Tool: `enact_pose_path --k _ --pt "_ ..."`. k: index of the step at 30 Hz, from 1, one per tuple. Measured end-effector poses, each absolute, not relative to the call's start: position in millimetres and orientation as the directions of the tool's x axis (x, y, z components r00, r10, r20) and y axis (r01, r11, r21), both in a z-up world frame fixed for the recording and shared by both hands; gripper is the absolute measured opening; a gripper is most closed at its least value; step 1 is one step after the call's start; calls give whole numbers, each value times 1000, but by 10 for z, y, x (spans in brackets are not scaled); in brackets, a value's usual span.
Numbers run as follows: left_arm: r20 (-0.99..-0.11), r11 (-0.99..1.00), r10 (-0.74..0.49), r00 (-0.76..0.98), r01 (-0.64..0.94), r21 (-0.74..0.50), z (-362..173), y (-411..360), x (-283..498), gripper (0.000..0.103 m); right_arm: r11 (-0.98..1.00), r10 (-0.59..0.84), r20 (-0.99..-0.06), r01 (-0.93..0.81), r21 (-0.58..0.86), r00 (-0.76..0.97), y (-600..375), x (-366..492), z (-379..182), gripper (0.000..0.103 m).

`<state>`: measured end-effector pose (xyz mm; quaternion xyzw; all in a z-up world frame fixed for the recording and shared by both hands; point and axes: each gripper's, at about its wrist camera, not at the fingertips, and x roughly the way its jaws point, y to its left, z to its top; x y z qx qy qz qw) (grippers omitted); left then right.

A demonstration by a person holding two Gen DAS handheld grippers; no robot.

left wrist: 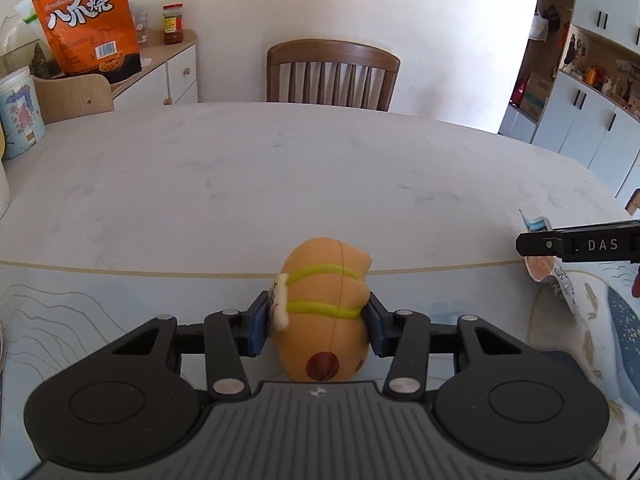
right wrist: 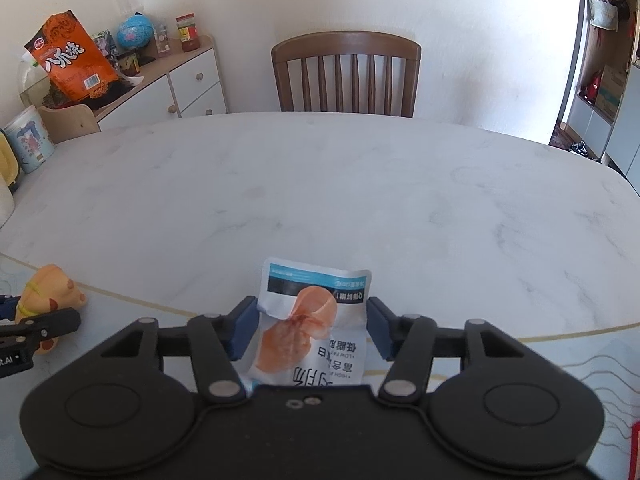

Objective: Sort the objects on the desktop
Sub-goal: 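Close the left tool on the orange bread toy while the right tool grasps the sausage packet, then lift and carry the bread toy and sausage packet over the red shoebox with both tools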

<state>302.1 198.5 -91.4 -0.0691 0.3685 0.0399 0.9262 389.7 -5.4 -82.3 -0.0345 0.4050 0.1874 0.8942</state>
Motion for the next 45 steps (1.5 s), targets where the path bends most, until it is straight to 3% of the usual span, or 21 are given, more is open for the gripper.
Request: enact_pose_path --k 45 --pt "-665 983 -185 724 126 -137 -328 866 2359 46 923 374 -658 -329 199 653 -919 2664 -114 54"
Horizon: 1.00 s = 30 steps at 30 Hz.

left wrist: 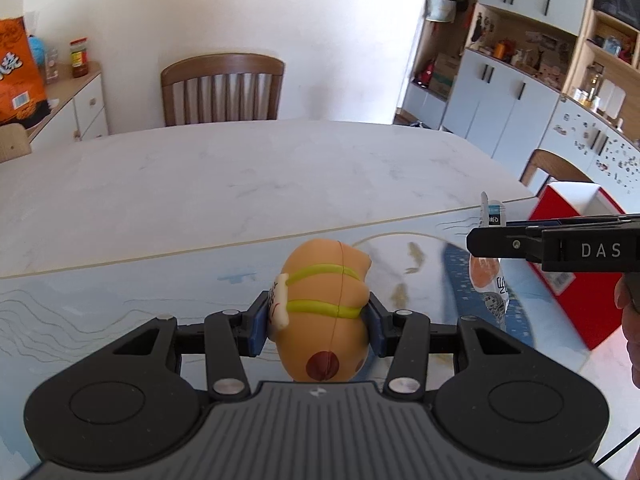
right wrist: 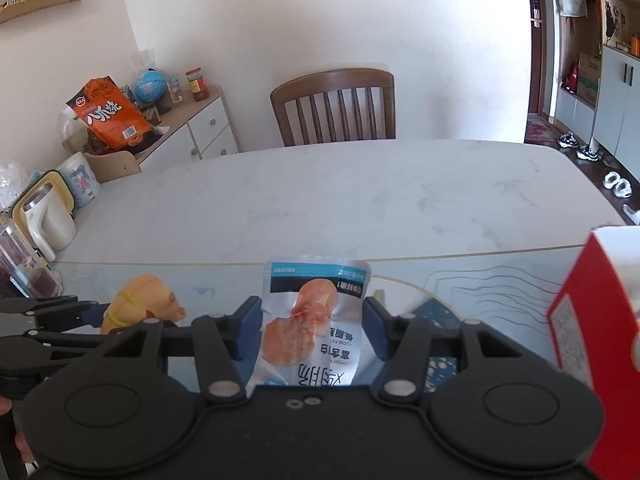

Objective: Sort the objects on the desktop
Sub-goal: 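Lift and carry the bread toy and sausage packet over the red shoebox with both tools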

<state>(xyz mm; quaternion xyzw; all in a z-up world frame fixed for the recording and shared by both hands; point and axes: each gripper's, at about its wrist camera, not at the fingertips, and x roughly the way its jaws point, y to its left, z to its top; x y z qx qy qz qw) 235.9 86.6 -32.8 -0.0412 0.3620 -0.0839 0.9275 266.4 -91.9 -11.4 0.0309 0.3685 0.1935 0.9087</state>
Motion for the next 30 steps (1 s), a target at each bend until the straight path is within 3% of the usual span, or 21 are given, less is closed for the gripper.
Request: enact_pose_path --k 30 --pt "-570 941 -337 749 297 -165 302 -550 2203 46 970 243 -597 -189 153 764 -2360 2173 421 54"
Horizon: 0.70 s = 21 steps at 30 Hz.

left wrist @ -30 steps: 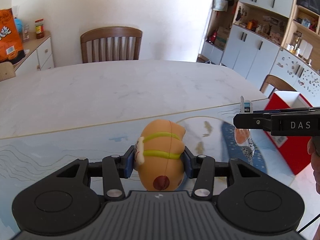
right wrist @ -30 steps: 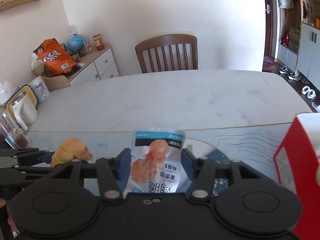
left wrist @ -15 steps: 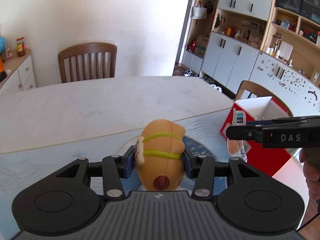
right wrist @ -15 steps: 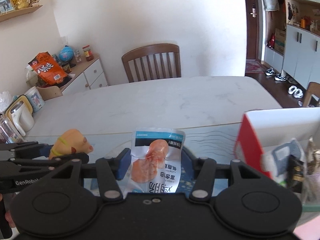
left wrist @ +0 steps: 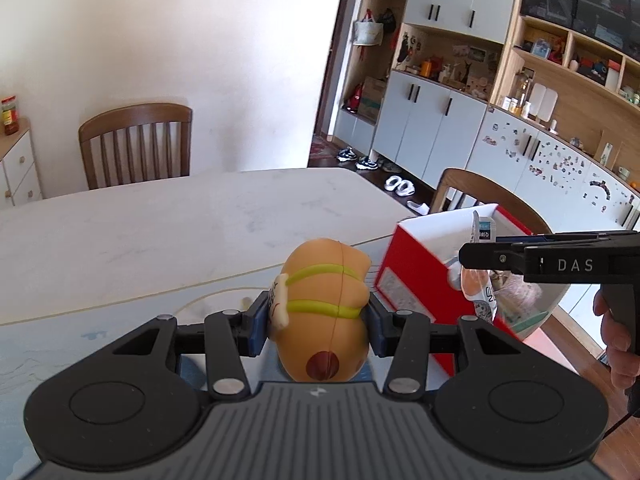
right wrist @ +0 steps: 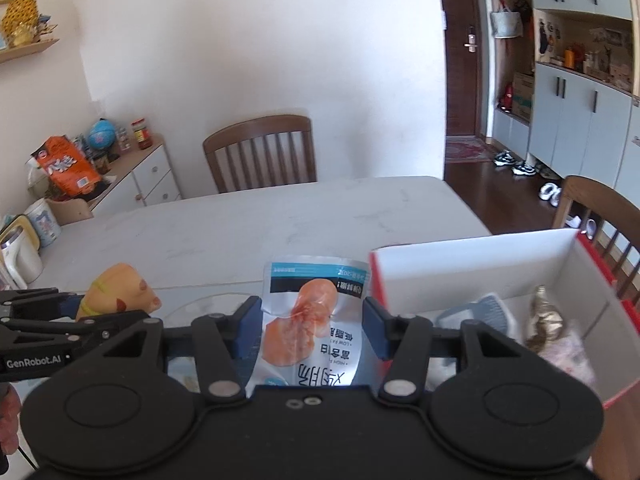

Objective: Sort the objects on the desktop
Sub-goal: 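Lift and carry the bread toy and sausage packet over the red shoebox with both tools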

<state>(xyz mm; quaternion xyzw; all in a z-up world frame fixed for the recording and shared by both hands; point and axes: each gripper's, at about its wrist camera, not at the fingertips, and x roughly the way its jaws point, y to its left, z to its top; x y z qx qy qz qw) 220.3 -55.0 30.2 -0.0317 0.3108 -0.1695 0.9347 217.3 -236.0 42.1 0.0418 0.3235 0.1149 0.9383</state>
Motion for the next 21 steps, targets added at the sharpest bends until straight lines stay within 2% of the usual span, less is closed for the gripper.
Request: enact_pose_path --k 21 --pt "-575 911 -398 715 381 -156 313 -1599 2346 46 982 190 -628 -159 105 755 -3339 2206 517 54"
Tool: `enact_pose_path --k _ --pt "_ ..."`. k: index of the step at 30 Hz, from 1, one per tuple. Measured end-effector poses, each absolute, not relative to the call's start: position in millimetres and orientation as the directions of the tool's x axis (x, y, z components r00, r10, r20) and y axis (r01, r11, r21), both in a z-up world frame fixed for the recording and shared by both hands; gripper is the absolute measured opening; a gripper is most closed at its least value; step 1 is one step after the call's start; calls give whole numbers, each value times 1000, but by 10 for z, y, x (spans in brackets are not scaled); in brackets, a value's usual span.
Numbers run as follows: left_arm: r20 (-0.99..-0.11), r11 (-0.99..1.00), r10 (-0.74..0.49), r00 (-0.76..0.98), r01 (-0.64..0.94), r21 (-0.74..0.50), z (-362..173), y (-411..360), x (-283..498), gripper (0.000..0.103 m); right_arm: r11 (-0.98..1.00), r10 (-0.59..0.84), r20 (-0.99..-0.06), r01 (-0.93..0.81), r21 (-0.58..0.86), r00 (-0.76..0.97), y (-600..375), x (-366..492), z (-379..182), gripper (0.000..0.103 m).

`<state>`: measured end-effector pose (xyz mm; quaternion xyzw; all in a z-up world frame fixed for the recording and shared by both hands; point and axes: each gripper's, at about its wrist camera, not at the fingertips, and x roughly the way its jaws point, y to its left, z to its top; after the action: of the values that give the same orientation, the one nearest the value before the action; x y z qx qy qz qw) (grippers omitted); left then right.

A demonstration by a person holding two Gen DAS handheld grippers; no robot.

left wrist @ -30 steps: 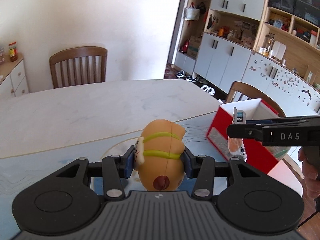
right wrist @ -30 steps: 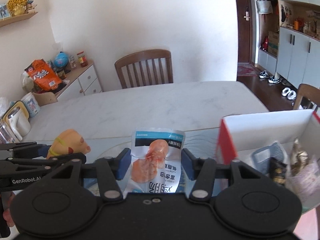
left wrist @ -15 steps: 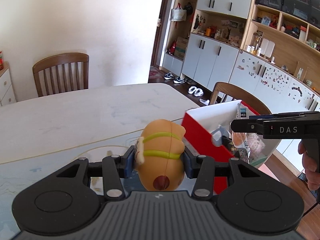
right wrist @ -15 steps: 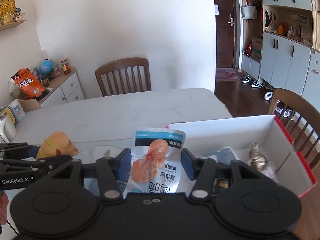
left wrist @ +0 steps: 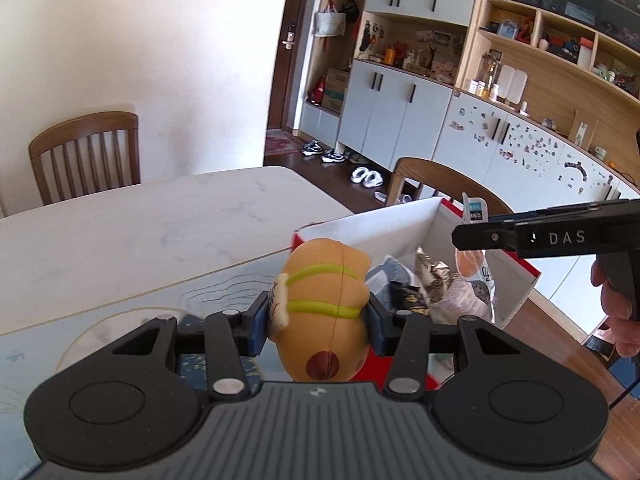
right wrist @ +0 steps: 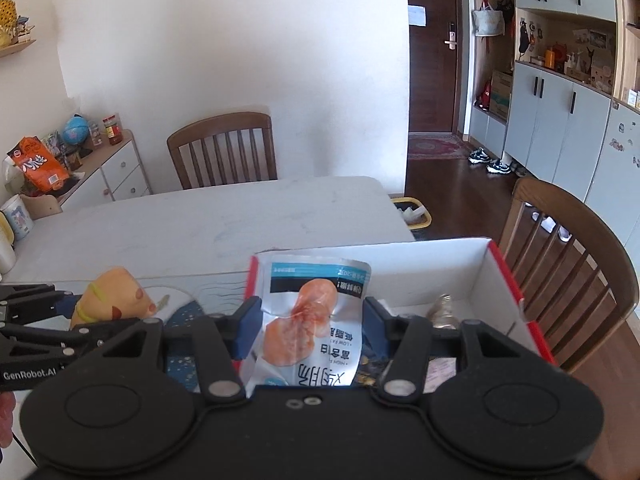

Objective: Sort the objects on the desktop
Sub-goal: 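Lift and carry the bread toy and sausage packet over the red shoebox with both tools, then lower the bread toy and sausage packet into the shoebox and open both tools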

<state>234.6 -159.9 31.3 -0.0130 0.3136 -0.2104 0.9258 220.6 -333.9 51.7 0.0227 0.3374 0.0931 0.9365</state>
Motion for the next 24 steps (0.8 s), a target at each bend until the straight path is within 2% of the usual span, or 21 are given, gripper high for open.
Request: enact_pose_path --k 11,24 --pt "-601 877 -435 671 467 -113 286 -2190 2524 46 985 168 -650 -150 83 741 -3697 2338 429 54" --pt "-681 838 -418 602 544 -34 37 -2775 2886 46 989 138 -698 -138 56 703 -3957 2414 170 54"
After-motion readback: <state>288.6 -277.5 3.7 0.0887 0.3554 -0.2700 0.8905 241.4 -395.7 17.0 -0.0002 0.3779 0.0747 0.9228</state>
